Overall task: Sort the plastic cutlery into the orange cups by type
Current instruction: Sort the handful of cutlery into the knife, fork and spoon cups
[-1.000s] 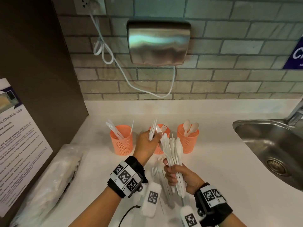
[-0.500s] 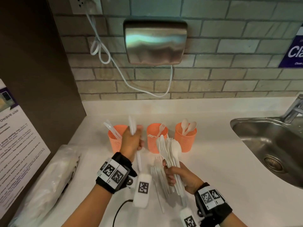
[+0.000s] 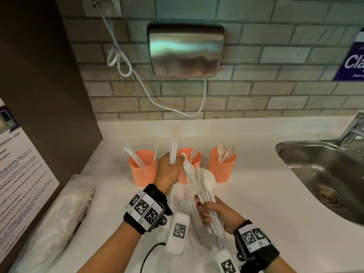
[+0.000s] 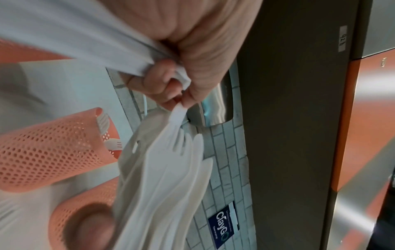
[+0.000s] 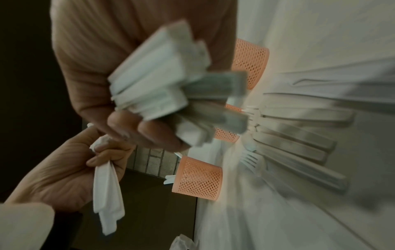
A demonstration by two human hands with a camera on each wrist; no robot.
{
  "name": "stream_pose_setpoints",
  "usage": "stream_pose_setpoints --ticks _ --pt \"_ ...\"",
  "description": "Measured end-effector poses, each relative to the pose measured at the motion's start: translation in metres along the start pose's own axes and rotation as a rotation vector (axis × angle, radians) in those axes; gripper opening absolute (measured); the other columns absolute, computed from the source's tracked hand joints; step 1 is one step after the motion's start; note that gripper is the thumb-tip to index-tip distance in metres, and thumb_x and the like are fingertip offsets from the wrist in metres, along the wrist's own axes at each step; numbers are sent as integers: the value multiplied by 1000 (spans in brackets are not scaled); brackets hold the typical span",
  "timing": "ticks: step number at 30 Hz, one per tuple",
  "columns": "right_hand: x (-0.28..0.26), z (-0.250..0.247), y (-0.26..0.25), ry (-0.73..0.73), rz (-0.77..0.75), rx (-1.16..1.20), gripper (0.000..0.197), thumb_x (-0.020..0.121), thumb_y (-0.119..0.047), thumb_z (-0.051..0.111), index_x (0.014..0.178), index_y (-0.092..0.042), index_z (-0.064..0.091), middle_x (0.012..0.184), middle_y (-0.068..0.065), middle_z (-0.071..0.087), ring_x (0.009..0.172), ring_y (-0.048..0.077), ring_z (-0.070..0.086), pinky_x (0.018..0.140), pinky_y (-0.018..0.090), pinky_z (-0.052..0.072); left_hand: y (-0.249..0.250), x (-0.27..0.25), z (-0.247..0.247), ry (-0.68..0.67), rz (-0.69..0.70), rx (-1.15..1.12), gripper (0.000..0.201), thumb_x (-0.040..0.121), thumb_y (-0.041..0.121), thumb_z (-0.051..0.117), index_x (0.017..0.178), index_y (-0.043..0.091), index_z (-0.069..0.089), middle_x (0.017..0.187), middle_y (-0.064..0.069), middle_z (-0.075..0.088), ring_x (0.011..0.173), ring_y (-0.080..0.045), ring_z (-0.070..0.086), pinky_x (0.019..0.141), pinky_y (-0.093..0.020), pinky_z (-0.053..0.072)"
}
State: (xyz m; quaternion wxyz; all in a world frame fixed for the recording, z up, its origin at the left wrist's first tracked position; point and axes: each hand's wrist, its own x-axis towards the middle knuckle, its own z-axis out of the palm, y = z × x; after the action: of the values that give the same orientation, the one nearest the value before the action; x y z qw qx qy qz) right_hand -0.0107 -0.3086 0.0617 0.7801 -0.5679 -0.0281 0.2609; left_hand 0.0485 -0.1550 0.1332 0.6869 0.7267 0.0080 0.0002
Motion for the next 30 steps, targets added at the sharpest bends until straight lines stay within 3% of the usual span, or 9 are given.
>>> stream_pose_setpoints --ticks 4,8,10,12,15,21,24,27,30 --pt "0 0 -1 -6 8 43 27 58 -13 63 79 -10 47 49 -1 39 37 9 35 38 19 34 2 -1 1 -3 28 -44 16 93 17 54 79 11 49 53 0 36 30 -1 33 31 -13 25" --pt "1 -2 -2 0 18 49 27 58 -13 63 80 -11 48 48 -2 40 36 8 35 38 18 33 -5 -12 4 -71 57 -10 22 85 7 63 68 12 51 55 1 41 32 1 39 35 -7 29" --pt "1 -2 -2 5 16 45 27 58 -13 63 79 -11 48 48 -2 40 36 8 35 38 18 33 -7 -10 5 -61 65 -4 15 86 7 62 74 7 53 57 -2 46 34 1 42 35 -7 29" --pt "2 -2 -2 10 10 50 26 57 -13 63 78 -11 48 48 -1 40 37 9 35 38 18 33 -5 -7 4 -26 79 1 11 90 12 58 86 2 53 62 -9 55 42 -1 50 35 -8 30" --pt "2 -2 -4 11 6 51 24 56 -13 63 76 -12 48 48 -2 40 37 8 35 37 18 33 2 -1 1 12 81 -23 13 97 20 46 89 10 46 77 -13 68 60 -14 63 33 -13 30" --pt "0 0 -1 35 -5 30 24 56 -13 63 73 -12 47 48 -2 40 38 9 34 37 18 32 15 9 -5 85 113 -154 15 98 20 42 87 10 40 60 -6 53 42 -10 55 33 -12 32" --pt "1 1 -2 39 -25 53 24 56 -13 63 73 -12 46 48 -2 39 37 9 34 37 18 32 12 12 -7 91 118 -151 17 97 20 44 85 8 45 54 -1 48 34 -5 46 34 -13 32" --pt "0 1 -5 40 -42 66 25 56 -13 63 73 -12 45 49 -1 39 38 9 34 37 18 33 5 13 -10 127 104 -121 25 97 23 45 79 9 56 37 6 46 35 -3 46 43 -14 37" --pt "-1 1 -7 53 -50 91 25 55 -12 63 74 -11 47 48 -1 39 37 9 34 37 18 33 -1 10 -13 116 46 -173 32 97 28 45 72 11 55 34 4 42 38 -6 47 51 -19 43"
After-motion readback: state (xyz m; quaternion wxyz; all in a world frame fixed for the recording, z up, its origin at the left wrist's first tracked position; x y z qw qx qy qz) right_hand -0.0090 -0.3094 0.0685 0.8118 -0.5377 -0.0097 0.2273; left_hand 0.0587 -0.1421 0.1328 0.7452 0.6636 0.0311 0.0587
